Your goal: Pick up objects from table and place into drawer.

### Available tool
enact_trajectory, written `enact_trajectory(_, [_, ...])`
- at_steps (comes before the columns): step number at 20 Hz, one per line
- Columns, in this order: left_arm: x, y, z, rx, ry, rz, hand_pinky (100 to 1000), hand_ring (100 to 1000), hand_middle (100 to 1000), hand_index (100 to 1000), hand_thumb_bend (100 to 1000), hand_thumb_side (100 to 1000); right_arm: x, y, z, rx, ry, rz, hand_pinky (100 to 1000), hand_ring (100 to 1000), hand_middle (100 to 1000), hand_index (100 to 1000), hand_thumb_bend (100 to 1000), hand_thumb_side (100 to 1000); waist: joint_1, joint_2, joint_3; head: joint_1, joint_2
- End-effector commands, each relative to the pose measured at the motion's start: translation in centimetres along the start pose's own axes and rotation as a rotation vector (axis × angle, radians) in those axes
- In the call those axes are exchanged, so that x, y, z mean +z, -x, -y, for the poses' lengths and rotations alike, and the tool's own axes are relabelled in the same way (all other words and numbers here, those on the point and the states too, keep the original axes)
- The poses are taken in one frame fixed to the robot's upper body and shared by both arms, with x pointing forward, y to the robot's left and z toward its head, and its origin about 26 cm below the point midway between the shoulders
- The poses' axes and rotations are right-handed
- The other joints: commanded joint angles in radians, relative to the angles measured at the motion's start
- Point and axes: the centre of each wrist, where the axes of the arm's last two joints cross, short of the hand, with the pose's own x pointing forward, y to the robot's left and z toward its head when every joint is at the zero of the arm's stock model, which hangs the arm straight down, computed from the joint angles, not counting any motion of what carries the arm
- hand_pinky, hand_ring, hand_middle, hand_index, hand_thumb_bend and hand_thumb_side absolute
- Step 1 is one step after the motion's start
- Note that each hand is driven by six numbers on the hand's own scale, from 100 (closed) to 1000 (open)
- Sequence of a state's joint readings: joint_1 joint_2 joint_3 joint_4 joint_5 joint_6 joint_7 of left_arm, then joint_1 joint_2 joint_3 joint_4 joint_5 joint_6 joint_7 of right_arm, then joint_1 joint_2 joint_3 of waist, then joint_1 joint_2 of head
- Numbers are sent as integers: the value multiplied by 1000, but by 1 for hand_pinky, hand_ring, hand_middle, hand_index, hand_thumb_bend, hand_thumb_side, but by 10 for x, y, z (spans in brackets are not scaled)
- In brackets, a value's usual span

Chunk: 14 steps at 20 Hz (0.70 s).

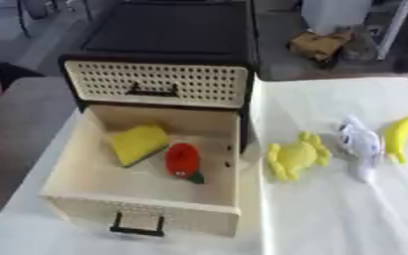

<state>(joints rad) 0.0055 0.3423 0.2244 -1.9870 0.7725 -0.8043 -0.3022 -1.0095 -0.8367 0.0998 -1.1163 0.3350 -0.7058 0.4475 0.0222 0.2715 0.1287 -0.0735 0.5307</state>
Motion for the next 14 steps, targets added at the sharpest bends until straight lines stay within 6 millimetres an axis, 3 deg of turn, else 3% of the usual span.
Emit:
enact_trajectory(1, [-8,-2,0,-16,62,50,931,893,806,1000,368,966,-5,1,9,139,-215,157,849,977,927,980,881,868,-2,-15,0,-6,-13])
enact_trajectory(6, [-8,-1,1,-11,57,44,932,892,805,1000,364,967,-26,-3,-1,137,-243,185,849,978,926,980,875,846,-1,-14,2,-17,-14])
enact_trajectory(11, [-7,0,3,-6,52,41,932,891,804,1000,354,968,-38,-6,-17,135,-314,192,848,979,876,952,869,707,1,-10,12,-27,-18])
enact_trajectory(14, [-7,1,4,-3,49,38,933,891,804,1000,346,968,-38,-7,-28,138,-356,188,841,970,846,926,864,675,3,-7,14,-25,-18])
